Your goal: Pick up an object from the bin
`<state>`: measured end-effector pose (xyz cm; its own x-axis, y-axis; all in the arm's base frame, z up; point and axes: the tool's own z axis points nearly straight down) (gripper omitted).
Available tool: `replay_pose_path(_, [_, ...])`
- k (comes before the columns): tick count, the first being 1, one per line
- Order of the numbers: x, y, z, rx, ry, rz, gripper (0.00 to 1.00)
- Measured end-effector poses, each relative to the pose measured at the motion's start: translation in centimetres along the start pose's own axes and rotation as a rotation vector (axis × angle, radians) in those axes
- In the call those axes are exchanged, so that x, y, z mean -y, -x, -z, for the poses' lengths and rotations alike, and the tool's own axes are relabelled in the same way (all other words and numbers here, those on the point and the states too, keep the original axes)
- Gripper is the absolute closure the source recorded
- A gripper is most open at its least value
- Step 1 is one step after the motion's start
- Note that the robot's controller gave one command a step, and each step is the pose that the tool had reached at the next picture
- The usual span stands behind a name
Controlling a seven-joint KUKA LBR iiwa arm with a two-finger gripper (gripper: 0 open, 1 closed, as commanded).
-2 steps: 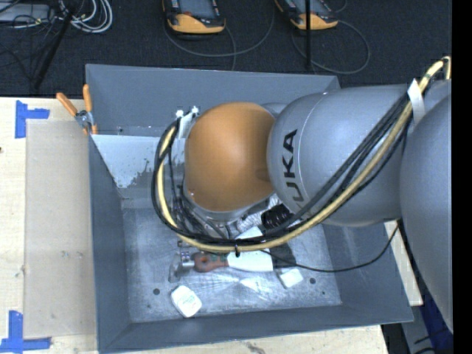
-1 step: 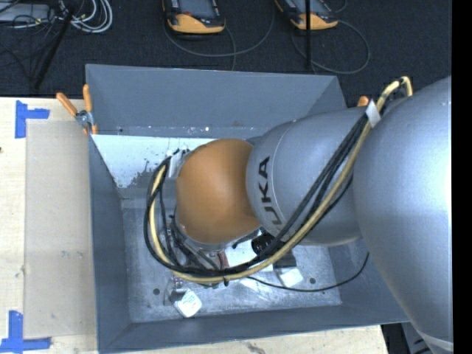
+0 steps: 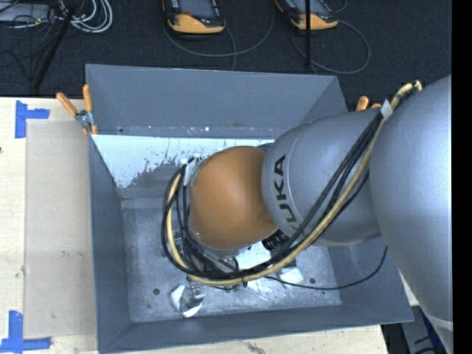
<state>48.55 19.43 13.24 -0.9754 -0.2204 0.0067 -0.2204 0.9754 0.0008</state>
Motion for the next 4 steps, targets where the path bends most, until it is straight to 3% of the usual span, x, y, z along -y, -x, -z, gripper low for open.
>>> replay_pose_path(1, [3.5,-0.2,-0.7,0.004,-0.002,0.196,0.0])
replay_pose_path(2, [4.1,-0.3,-2.7,0.004,-0.001,0.045,0.0])
replay_pose_path(3, [4.8,-0.8,-4.0,0.003,-0.002,0.228,0.0])
replay_pose_path(4, [3.6,-0.8,-4.6,0.006,-0.002,0.547,0.0])
